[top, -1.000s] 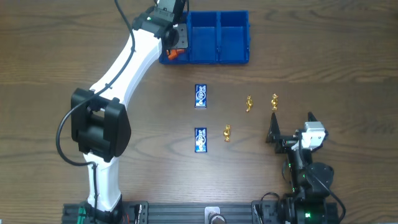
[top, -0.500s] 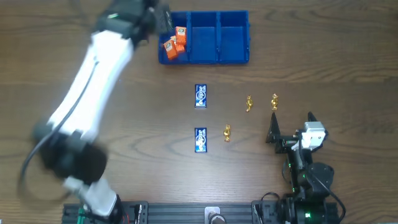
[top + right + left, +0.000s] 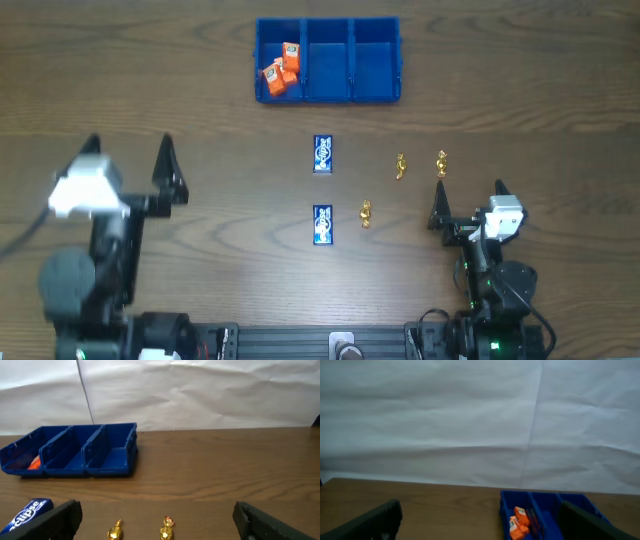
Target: Sort Candies Into Trays
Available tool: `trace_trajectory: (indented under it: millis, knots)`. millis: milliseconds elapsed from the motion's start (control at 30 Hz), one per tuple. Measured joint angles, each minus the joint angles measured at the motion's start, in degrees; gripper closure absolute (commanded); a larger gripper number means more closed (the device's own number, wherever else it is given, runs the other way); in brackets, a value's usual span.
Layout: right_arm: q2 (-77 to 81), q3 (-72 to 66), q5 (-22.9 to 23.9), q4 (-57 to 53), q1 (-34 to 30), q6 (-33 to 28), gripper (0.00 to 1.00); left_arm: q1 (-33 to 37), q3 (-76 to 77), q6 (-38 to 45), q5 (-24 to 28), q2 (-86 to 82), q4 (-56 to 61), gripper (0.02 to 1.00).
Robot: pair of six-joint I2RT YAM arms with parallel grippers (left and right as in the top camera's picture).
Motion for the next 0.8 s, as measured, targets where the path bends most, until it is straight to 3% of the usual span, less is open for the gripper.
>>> trace_trajectory:
  millis: [167,400,800]
  knots:
    - [0.0,0.0,0.0,-0.07,0.0,0.0,0.003,2.34,-16.63,0.5,2.8,-14.25,3.85,0.023]
    - [0.0,0.0,0.02,-0.02,0.0,-0.02,0.003,2.43,-31.61,0.5,4.28,-20.39,6.03,0.02]
    - [0.0,0.0,0.02,-0.04,0.0,0.0,0.003,2.43,-32.02,0.5,4.17,-21.2,0.74,0.02]
